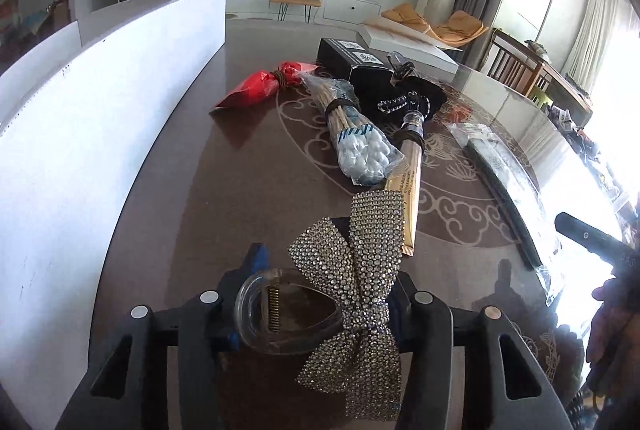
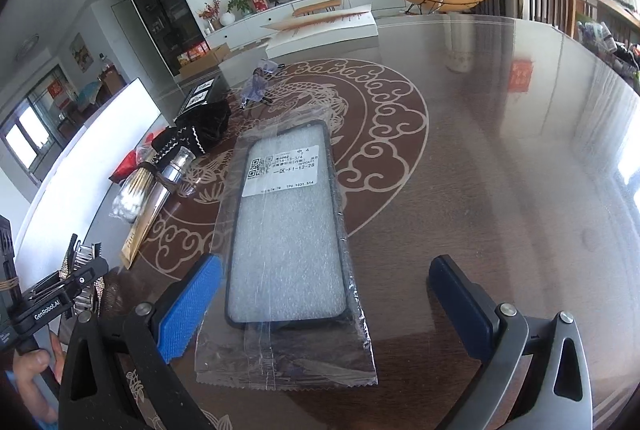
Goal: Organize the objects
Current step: 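Grasp the bagged phone case with the right tool while the left tool lifts the bow clip, then carry the bow clip and phone case into the bin and open both tools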
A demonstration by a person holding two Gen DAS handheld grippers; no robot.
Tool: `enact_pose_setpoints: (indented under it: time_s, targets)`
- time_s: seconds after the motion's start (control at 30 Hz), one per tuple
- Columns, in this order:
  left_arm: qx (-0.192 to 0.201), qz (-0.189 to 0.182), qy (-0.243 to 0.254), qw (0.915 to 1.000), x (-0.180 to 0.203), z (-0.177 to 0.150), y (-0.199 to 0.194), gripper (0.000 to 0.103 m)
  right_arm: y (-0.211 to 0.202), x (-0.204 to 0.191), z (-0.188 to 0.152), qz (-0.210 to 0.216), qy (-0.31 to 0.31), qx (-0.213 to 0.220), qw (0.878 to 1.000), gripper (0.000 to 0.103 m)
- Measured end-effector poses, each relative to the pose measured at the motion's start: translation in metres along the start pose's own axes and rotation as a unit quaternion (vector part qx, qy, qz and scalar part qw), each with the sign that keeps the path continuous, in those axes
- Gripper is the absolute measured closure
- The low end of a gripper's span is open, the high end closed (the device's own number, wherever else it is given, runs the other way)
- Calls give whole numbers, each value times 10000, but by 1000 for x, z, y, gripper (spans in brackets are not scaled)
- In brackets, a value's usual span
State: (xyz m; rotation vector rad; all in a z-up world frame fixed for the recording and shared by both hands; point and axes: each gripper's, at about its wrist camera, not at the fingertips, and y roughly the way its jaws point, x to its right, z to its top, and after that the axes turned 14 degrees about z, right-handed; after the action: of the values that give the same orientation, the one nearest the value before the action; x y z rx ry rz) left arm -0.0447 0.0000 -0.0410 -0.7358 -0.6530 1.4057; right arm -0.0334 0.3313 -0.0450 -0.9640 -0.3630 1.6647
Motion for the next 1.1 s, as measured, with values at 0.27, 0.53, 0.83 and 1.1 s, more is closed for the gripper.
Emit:
enact_pose_setpoints:
  time_s: [0.27, 0.53, 0.83, 1.1]
  targets:
    - [-66, -16, -97, 9999, -12, -9, -7, 52, 76, -46, 42, -317, -642, -1786, 9813, 0]
    - [99, -113, -183, 9997, -21, -21, -31, 52, 70, -43, 43, -377, -593, -1739, 9823, 28]
    - [478, -336, -523, 9969, -42, 8, -96, 52, -7, -91, 64, 522, -472, -873, 9937, 28]
    - [783, 576, -986, 9904, -158, 62, -124, 52, 11, -267, 98, 2066, -1127, -747, 9690, 28]
